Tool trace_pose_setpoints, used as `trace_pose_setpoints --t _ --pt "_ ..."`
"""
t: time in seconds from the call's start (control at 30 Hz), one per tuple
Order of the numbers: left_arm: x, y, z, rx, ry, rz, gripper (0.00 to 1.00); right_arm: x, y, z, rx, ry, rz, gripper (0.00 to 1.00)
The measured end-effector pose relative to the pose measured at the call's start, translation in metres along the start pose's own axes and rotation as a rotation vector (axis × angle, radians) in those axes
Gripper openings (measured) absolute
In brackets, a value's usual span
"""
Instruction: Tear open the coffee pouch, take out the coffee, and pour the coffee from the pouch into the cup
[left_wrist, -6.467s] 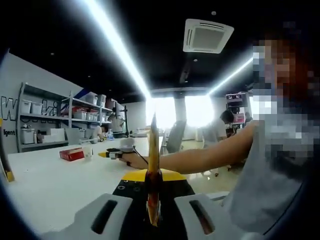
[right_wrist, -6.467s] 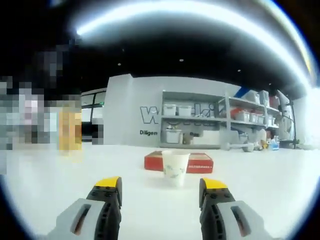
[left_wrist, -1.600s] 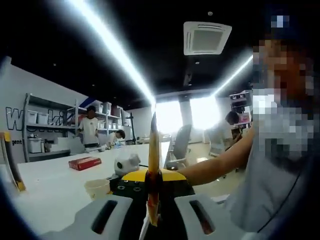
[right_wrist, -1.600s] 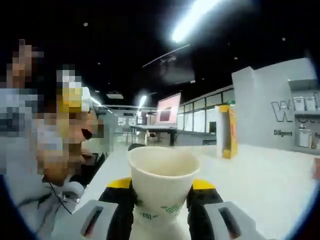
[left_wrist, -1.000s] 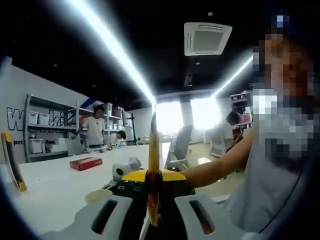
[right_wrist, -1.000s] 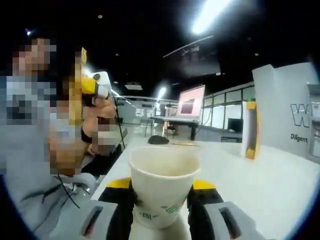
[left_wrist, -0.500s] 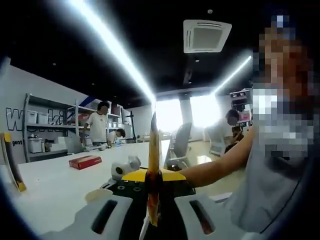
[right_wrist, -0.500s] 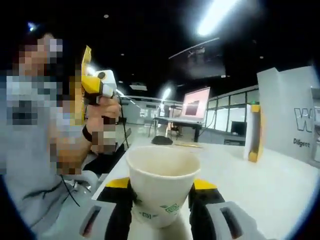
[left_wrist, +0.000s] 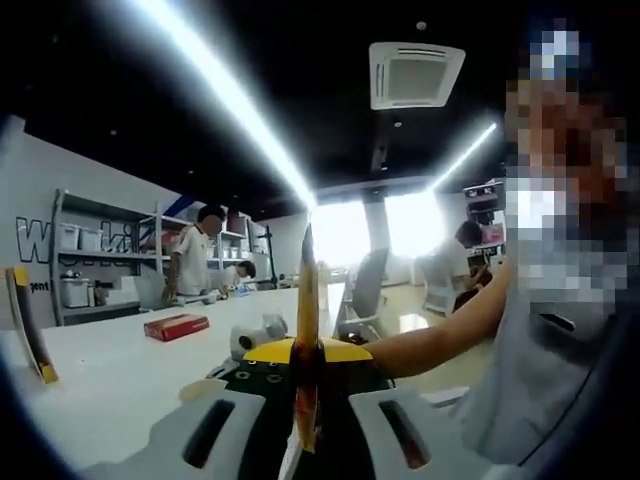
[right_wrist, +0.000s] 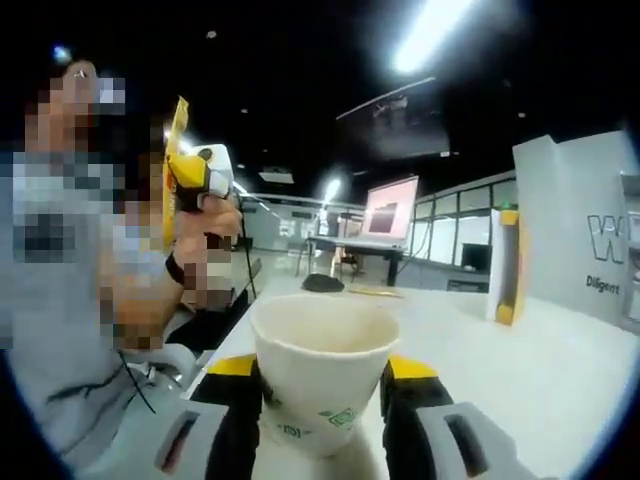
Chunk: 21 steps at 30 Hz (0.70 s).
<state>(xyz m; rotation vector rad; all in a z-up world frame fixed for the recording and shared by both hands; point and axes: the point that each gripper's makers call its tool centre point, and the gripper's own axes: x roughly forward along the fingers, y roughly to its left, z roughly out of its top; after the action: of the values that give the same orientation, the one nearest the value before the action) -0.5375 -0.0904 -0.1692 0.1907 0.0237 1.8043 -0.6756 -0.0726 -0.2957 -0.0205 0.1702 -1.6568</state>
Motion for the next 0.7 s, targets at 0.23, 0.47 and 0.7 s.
trace_pose_setpoints --t 0.23,0.47,0.7 --pt "0.001 0.004 -0.004 -0.002 0.008 0.007 0.1 0.0 -0.004 0.001 0.008 -0.002 -0.013 0.59" --pt "-0.003 0.01 -0.003 -0.008 0.002 0.015 0.1 -0.001 -0.008 0.004 0.026 -0.016 -0.031 0.66" --pt "-0.006 0.014 -0.004 -0.014 -0.006 0.025 0.1 -0.006 -0.01 0.011 0.048 -0.056 -0.037 0.7"
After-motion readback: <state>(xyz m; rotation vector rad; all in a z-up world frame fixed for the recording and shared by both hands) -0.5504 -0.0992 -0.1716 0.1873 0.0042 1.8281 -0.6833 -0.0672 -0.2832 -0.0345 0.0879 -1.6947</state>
